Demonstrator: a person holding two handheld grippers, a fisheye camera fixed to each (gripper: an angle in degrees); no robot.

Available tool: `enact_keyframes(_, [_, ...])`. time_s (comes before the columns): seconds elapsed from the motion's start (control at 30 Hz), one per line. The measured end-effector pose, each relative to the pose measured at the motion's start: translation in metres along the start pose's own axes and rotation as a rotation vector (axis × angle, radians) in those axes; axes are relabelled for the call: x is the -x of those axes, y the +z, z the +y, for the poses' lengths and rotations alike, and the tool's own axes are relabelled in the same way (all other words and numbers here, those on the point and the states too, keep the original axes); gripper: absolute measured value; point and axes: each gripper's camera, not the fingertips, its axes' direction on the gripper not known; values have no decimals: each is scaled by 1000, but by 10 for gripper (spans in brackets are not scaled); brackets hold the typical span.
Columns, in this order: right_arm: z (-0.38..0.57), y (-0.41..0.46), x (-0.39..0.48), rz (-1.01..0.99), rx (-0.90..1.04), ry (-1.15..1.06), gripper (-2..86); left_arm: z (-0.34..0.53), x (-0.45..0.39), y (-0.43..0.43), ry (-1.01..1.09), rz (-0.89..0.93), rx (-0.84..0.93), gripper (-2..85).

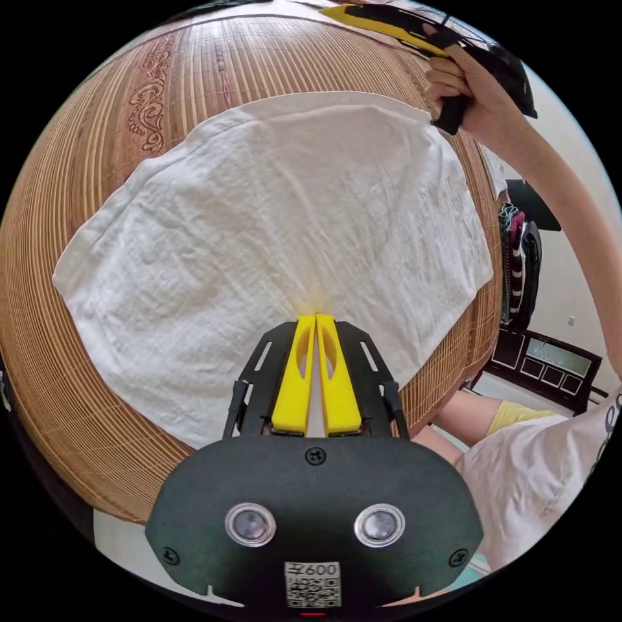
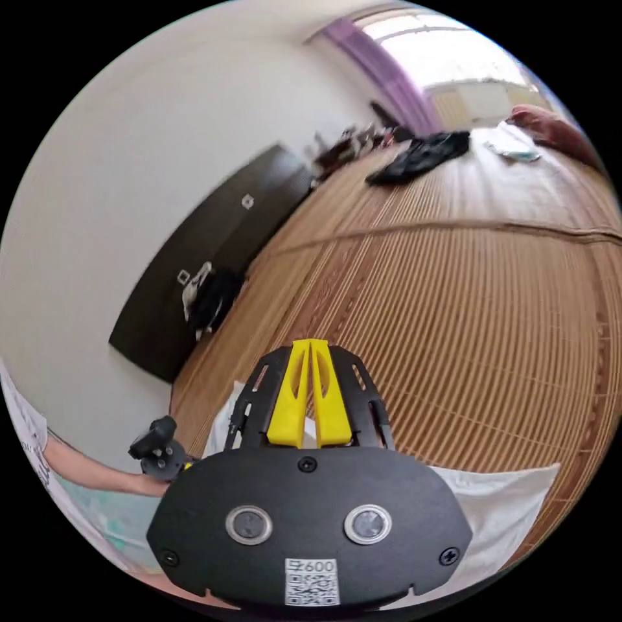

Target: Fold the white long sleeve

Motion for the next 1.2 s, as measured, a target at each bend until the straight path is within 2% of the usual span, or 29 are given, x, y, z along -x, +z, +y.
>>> enact_keyframes(0.13, [63,27,9,-87,435,-196,-9,-13,-11,8,25,-18,15,3])
enact_keyframes(0.17, [71,30,9,-79,480,-233,-9,-15,-12,11,5,-10,13,3])
enact_keyframes(0.23, [86,37,-3,67,516,-249,-9,-20,-17,17,2,-29,15,3])
enact_keyframes(0.27, [84,36,-10,87,500,-220,-9,-24,-23,20,9,-57,20,3])
enact_keyframes(0.3, [76,29,-28,135,431,-100,-9,-29,-30,24,17,-89,29,3])
enact_keyframes(0.37, [73,0,-53,259,212,158,-9,-36,-39,30,41,-135,48,3])
enact_keyframes(0.4, [83,-29,-56,309,1,266,-8,-39,-42,32,52,-148,54,3])
enact_keyframes(0.43, [98,-51,-47,328,-143,280,-8,-43,-47,36,73,-171,61,3])
enact_keyframes(0.47, [106,-58,-40,350,-169,270,-8,-45,-53,40,97,-195,54,3])
enact_keyframes(0.53, [138,-62,-7,462,-53,170,-8,-40,-62,42,143,-235,-3,2])
enact_keyframes(0.57, [148,-61,1,455,-7,147,-8,-30,-67,36,150,-191,-96,2])
enact_keyframes(0.63, [200,-49,23,267,210,152,-8,-10,-70,26,140,-13,-224,2])
enact_keyframes(0.7, [241,-37,38,147,379,154,-8,23,-63,37,38,185,-290,1])
enact_keyframes(0.77, [276,-28,49,192,507,136,-8,51,-54,64,-38,270,-265,1])
enact_keyframes(0.8, [295,-25,48,296,572,139,-8,60,-51,74,-65,286,-247,1])
enact_keyframes(0.83, [308,-30,42,429,602,170,-8,78,-41,95,-117,274,-191,1])
enact_keyframes(0.87, [311,-37,39,396,535,191,-8,98,-28,113,-205,153,-98,1])
enact_keyframes(0.9, [315,-50,28,390,454,310,-8,121,-14,120,-242,100,-100,1])
enact_keyframes(0.93, [315,-61,20,430,377,447,-8,134,-3,121,-300,126,-132,1])
enact_keyframes(0.97, [315,-67,21,488,322,497,-8,160,23,122,-489,157,-158,1])
enact_keyframes(1.0, [312,-83,33,713,181,557,-8,174,32,120,-588,150,-181,2])
enact_keyframes(1.03, [310,-96,50,854,34,559,-8,201,41,113,-727,132,-274,2])
enact_keyframes(1.07, [309,-99,57,874,-12,548,-8,220,38,104,-804,39,-329,3])
enact_keyframes(1.1, [306,-97,68,843,-50,504,-8,224,26,99,-784,-60,-322,5])
enact_keyframes(1.13, [300,-84,76,767,-2,436,-9,220,17,98,-745,-114,-303,5])
enact_keyframes(1.17, [296,-73,81,731,50,387,-9,205,-7,99,-615,-249,-247,7])
enact_keyframes(1.2, [290,-46,95,684,181,248,-9,195,-22,101,-521,-331,-216,8])
